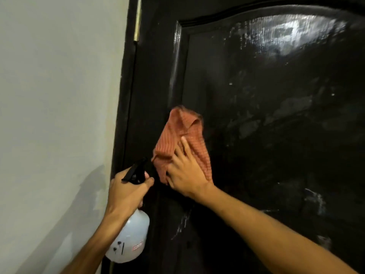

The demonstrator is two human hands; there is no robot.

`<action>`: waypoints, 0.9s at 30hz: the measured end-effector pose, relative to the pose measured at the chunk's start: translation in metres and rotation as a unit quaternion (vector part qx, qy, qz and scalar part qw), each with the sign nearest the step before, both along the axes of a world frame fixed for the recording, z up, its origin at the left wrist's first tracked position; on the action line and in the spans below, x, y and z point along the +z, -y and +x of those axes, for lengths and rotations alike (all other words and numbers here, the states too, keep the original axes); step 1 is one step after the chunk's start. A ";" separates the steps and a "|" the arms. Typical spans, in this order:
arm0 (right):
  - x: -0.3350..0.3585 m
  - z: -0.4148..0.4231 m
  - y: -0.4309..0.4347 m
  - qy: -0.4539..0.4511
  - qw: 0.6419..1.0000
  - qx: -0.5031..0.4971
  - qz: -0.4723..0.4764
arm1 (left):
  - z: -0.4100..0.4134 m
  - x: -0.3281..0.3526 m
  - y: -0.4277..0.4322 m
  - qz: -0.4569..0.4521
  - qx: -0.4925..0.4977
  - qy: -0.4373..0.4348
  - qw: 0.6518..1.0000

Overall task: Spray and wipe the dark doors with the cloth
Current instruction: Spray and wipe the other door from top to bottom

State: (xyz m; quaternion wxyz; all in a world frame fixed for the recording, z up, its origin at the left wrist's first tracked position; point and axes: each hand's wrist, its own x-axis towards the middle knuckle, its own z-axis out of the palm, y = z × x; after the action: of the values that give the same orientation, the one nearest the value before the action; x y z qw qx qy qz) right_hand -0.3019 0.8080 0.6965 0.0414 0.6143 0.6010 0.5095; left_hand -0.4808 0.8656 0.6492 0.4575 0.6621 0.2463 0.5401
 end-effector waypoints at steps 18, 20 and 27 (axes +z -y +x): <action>0.084 0.119 0.216 -0.113 0.927 -0.108 0.342 | 0.108 0.033 0.128 0.030 -0.156 -0.031 0.987; 0.077 0.132 0.231 -0.146 0.901 -0.132 0.386 | 0.119 0.034 0.139 0.027 -0.169 -0.031 0.985; -0.022 0.171 0.289 -0.101 0.978 -0.050 0.177 | 0.149 0.030 0.188 0.040 -0.205 -0.039 0.977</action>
State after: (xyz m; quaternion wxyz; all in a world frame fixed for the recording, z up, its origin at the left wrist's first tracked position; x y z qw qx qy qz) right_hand -0.1310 0.5194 0.6748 -0.1033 0.6892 0.4713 0.5406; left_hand -0.3314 0.6776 0.6788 0.5219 0.7365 0.1012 0.4182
